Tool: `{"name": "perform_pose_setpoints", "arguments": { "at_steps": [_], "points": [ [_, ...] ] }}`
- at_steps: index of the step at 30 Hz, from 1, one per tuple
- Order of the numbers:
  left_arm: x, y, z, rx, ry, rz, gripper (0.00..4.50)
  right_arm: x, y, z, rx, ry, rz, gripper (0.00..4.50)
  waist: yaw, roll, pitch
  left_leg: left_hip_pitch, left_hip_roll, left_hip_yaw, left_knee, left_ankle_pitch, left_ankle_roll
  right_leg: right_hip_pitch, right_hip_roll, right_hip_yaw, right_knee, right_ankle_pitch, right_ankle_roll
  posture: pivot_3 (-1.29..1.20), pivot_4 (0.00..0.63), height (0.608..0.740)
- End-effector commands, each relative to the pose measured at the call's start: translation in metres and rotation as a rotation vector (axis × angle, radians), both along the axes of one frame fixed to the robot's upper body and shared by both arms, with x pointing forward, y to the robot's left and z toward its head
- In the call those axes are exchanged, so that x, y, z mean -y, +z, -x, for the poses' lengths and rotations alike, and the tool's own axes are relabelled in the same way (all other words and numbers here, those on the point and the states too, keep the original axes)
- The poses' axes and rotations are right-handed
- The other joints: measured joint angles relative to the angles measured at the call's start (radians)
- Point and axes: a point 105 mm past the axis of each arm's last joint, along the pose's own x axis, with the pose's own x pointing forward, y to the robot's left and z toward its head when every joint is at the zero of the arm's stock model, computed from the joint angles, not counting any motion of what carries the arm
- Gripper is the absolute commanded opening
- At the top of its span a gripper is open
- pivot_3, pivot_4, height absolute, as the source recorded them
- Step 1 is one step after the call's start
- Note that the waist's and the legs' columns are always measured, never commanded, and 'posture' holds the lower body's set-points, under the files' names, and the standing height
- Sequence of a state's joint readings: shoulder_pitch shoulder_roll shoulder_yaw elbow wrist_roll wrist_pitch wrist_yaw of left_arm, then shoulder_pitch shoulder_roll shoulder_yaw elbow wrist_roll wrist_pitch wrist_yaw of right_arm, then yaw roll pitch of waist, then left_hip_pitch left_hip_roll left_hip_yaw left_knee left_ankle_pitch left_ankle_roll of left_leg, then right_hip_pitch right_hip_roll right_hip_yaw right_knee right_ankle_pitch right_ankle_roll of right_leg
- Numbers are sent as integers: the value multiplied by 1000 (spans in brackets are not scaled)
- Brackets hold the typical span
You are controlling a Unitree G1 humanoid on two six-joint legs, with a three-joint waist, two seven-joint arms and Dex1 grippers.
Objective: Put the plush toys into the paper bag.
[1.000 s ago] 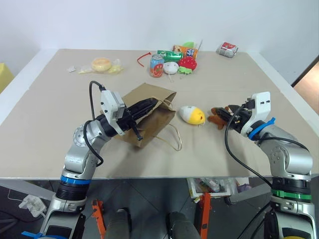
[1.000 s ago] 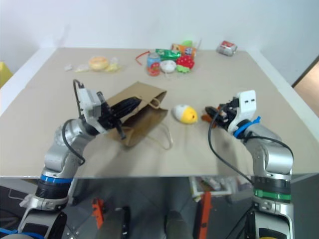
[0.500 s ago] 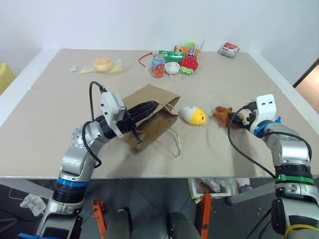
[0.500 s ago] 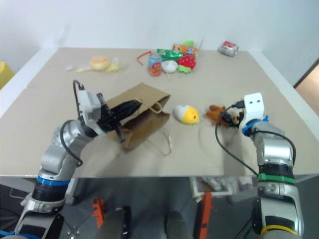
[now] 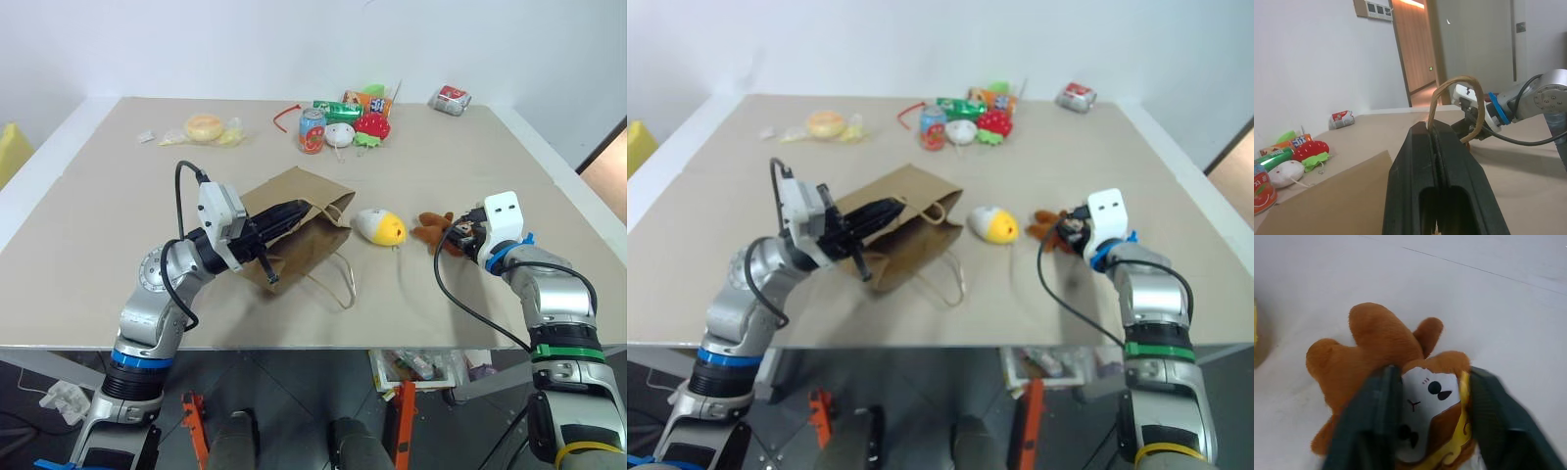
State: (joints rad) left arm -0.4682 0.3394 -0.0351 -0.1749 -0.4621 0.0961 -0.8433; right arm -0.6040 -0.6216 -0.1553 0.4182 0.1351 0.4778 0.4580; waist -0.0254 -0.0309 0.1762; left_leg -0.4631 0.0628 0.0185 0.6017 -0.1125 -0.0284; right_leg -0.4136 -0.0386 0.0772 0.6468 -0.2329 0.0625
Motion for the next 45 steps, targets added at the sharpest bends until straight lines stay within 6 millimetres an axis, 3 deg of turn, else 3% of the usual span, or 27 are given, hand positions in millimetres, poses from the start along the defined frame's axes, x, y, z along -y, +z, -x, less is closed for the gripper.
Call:
{"name": "perform_pose_setpoints", "arguments": {
  "at_steps": [1, 3, 6, 9, 12, 15, 17, 19, 22, 27, 34, 45],
  "points": [
    [0, 10, 5, 42, -13, 2, 0, 7, 4, 3, 8, -20, 8, 625, 0, 0, 0, 0, 0, 0, 0, 0, 0, 0, 0, 0, 0, 0, 0, 0, 150, 740],
    [-1, 11, 5, 39, -15, 5, 0, 12, 13, 2, 41, -46, 4, 89, 1, 0, 0, 0, 0, 0, 0, 0, 0, 0, 0, 0, 0, 0, 0, 0, 150, 740],
    [-1, 12, 5, 36, -20, 5, 0, 23, 36, 2, 109, -77, -29, 61, 1, 0, 0, 0, 0, 0, 0, 0, 0, 0, 0, 0, 0, 0, 0, 0, 150, 740],
    [-1, 13, 5, 33, -23, 7, 0, 33, 76, 9, 247, -51, -148, 61, 2, 1, 0, 0, 0, 0, 0, 0, 0, 0, 0, 0, 0, 0, 0, 0, 150, 740],
    [0, 13, 5, 30, -26, 9, 0, 23, 120, 26, 394, 95, -240, 61, 1, 3, 2, 0, 0, 0, 0, 0, 0, 0, 0, 0, 0, 0, 1, 0, 150, 740],
    [0, 13, 5, 28, -29, 8, 0, -12, 141, 52, 419, 351, -304, 61, 1, 4, 2, 0, 0, -1, -2, 0, 0, 0, 1, 0, 0, -1, 2, 0, 150, 740],
    [0, 13, 5, 27, -31, 8, 0, -44, 137, 72, 354, 534, -304, 61, 1, 4, 2, 1, 1, -1, -2, 0, 0, 0, 2, 0, 0, -2, 1, 0, 150, 740],
    [0, 13, 5, 28, -32, 7, 0, -76, 118, 92, 246, 707, -243, 61, 0, 4, 2, 2, 1, -3, -2, 0, 0, 1, 2, 0, 0, -2, 1, 0, 150, 740],
    [0, 14, 5, 31, -32, 7, 0, -98, 88, 107, 114, 822, -184, 61, 1, 4, 2, 2, 1, -3, -2, 0, 0, 2, 2, 0, 0, -3, 0, 0, 150, 740],
    [0, 14, 4, 32, -33, 8, 0, -123, 60, 99, 43, 847, -160, 61, 1, 4, 2, 2, 0, 0, 1, -1, -1, 2, 0, 0, 0, -1, -1, 0, 150, 740],
    [1, 14, 4, 31, -37, 4, 0, -174, 46, 86, 38, 934, -172, 61, 0, 3, 2, 2, 0, -1, 1, 0, -1, 2, 0, 0, 0, 1, -3, 0, 150, 740],
    [3, 14, 4, 30, -47, 6, 0, -225, 47, 56, 86, 924, -193, 61, 1, 4, 2, 0, 0, -2, -1, 0, -1, 0, 3, 0, 0, -2, -1, 0, 150, 740]
  ]
}}
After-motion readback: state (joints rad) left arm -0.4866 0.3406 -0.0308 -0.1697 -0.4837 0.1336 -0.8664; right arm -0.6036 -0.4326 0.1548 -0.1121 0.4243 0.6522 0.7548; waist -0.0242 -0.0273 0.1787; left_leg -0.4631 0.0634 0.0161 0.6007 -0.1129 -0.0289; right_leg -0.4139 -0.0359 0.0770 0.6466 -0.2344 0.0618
